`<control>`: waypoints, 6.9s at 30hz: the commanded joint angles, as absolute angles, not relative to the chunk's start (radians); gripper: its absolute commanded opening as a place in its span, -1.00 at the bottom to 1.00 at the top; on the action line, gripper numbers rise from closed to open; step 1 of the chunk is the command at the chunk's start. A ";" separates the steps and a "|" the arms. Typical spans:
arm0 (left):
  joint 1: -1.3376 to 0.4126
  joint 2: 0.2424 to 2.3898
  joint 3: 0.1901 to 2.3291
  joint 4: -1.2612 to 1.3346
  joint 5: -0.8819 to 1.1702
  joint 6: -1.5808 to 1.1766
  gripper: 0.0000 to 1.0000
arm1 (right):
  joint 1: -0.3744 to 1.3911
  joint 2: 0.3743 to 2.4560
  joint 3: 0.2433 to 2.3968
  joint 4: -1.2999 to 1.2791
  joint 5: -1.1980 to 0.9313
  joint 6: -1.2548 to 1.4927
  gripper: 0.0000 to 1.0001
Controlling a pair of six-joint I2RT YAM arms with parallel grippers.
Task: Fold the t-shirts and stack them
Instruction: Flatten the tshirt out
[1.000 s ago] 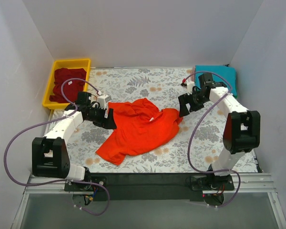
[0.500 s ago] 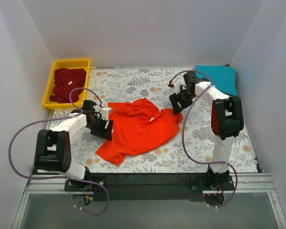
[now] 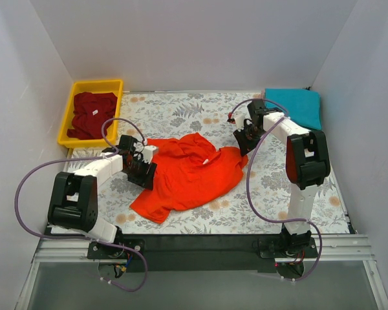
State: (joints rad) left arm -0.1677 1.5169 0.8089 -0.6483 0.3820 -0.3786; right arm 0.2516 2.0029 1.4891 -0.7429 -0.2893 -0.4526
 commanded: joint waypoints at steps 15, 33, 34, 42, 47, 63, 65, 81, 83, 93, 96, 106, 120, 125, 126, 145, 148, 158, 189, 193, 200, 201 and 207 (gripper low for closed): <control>-0.158 1.555 1.093 -0.728 0.351 -0.475 -1.00 | 0.195 1.833 1.558 -0.790 -0.264 -0.477 -0.97; 0.057 2.009 2.341 -0.543 0.337 -0.722 -1.00 | 0.137 2.030 2.502 -0.608 -0.034 -0.416 -0.97; 0.060 2.019 2.389 -0.532 0.344 -0.733 -1.00 | 0.132 1.973 2.438 -0.548 -0.032 -0.405 -0.97; 0.089 1.540 1.822 -0.101 0.471 -0.669 -1.00 | 0.072 1.406 1.797 -0.130 -0.198 -0.362 -0.97; 0.107 1.297 1.390 -0.141 0.547 -0.574 -1.00 | 0.072 1.209 1.507 -0.150 -0.337 -0.471 -0.97; 0.158 0.816 0.765 -0.733 0.698 0.034 0.81 | 0.140 0.457 0.848 -0.869 -0.603 -1.195 0.97; 0.158 0.912 0.819 -0.755 0.739 0.008 0.75 | 0.140 0.536 0.831 -0.761 -0.513 -1.079 0.86; -0.110 1.460 0.868 -0.595 0.335 -0.316 0.49 | 0.219 1.722 1.339 -0.805 -0.399 -0.658 -0.08; -0.110 1.520 0.887 -0.575 0.286 -0.327 0.36 | 0.261 1.765 1.293 -0.816 -0.387 -0.669 -0.08; -0.110 1.690 1.032 -0.569 0.245 -0.344 -0.82 | 0.406 1.789 1.198 -0.825 -0.393 -0.667 -0.77; -0.109 1.724 1.072 -0.551 0.224 -0.351 -1.00 | 0.419 1.741 1.218 -0.839 -0.397 -0.657 -0.97; -0.032 1.767 1.253 -0.662 0.516 -0.284 -0.14 | 0.523 1.589 1.177 -0.888 -0.469 -0.640 -0.97; -0.201 1.592 1.088 -0.535 0.623 -0.212 0.15 | 0.540 1.555 1.108 -0.919 -0.506 -0.649 -0.97; -0.322 1.644 1.066 -0.488 0.562 -0.247 0.22 | 0.592 1.562 1.060 -0.920 -0.537 -0.649 -0.97; -0.339 1.651 1.049 -0.460 0.534 -0.255 0.22 | 0.604 1.562 1.054 -0.919 -0.548 -0.649 -0.97; -0.187 1.367 0.851 -0.874 0.431 0.248 -1.00 | 0.376 1.925 1.465 -0.918 -0.464 -0.582 -0.32; -0.117 1.354 0.842 -0.916 0.428 0.317 -1.00 | 0.374 2.020 1.468 -0.870 -0.341 -0.540 -0.48; 0.083 1.518 0.865 -0.878 0.353 0.411 -1.00 | 0.387 1.978 1.188 -0.894 -0.190 -0.613 -0.65; -0.166 1.459 0.947 -0.680 0.532 -0.206 0.12 | 0.218 2.036 1.661 -1.010 -0.284 -0.411 -0.21; -0.181 1.465 0.922 -0.652 0.517 -0.224 0.14 | 0.215 2.081 1.678 -0.989 -0.267 -0.371 -0.24; -0.190 1.479 0.907 -0.630 0.509 -0.236 0.14 | 0.213 2.149 1.706 -0.992 -0.258 -0.350 -0.16; -0.190 1.483 0.905 -0.626 0.508 -0.239 0.15 | 0.212 2.154 1.710 -0.991 -0.265 -0.347 -0.14; -0.196 1.506 0.879 -0.597 0.480 -0.250 0.15 | 0.184 2.169 1.784 -0.991 -0.270 -0.336 -0.69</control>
